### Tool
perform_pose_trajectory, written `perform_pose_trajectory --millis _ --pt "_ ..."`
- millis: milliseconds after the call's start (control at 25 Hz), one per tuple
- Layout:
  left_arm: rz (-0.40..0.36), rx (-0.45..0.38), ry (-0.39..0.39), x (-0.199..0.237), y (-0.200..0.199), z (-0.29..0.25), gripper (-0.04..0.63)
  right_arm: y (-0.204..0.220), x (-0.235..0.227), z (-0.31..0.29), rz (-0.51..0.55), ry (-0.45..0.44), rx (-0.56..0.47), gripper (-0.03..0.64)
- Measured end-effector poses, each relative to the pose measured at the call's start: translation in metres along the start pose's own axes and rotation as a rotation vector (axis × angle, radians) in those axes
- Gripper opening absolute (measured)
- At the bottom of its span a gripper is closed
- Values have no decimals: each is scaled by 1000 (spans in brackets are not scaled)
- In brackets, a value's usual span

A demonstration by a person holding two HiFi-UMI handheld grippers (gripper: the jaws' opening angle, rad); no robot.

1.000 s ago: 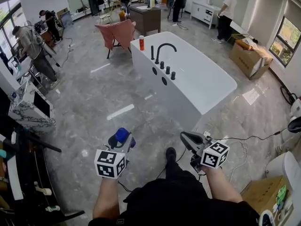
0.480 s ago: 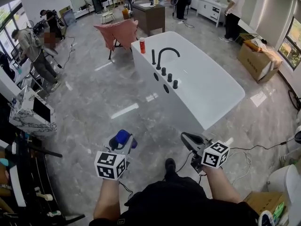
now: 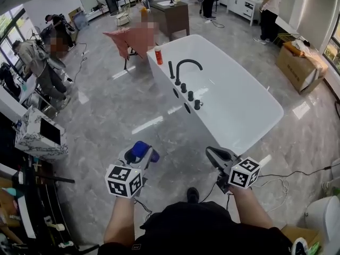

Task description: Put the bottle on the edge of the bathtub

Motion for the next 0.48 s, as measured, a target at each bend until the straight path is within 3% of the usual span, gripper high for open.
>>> perform_pose_trajectory --millis 480 --pt "5 27 16 -20 -20 -51 158 -14 -47 16 -48 10 -6 11"
Point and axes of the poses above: the fingertips, and each gripper's own axes: z backward along the fingers, x to its left, y out of its underside, the point moved 1 cm from there along z, backward along the fingers, and after that the axes turned 11 degrees about -y, right-handed, at the moved point
